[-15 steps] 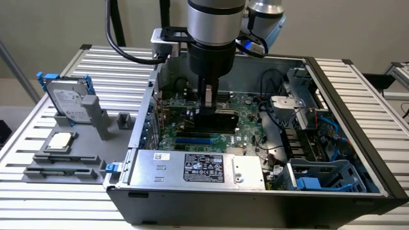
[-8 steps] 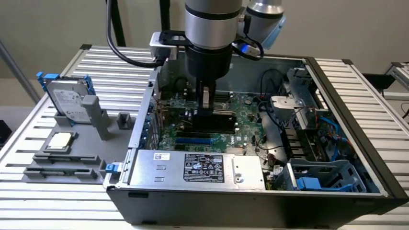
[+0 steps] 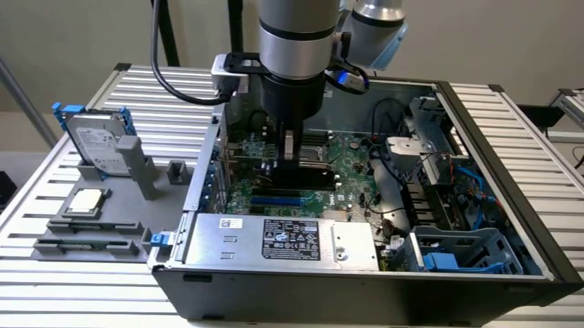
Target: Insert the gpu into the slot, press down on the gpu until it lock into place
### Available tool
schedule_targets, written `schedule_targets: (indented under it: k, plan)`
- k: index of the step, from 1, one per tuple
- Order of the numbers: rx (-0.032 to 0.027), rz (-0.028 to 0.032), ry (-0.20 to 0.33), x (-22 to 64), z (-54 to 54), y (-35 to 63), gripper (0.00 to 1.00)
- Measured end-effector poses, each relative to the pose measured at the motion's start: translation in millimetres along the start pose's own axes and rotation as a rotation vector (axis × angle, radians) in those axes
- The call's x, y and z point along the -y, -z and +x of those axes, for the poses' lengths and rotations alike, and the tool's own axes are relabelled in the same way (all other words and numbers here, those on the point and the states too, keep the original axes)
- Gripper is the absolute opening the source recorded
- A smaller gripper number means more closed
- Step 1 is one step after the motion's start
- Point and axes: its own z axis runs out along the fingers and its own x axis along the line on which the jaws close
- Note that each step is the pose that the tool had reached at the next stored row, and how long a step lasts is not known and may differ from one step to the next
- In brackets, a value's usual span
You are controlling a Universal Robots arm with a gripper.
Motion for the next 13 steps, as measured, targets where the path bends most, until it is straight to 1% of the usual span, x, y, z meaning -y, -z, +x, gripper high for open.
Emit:
schedule_targets:
  k: [13]
  plan:
    - [-0.0002,-0.0005,0.000,-0.1,0.0,-0.4,0.26]
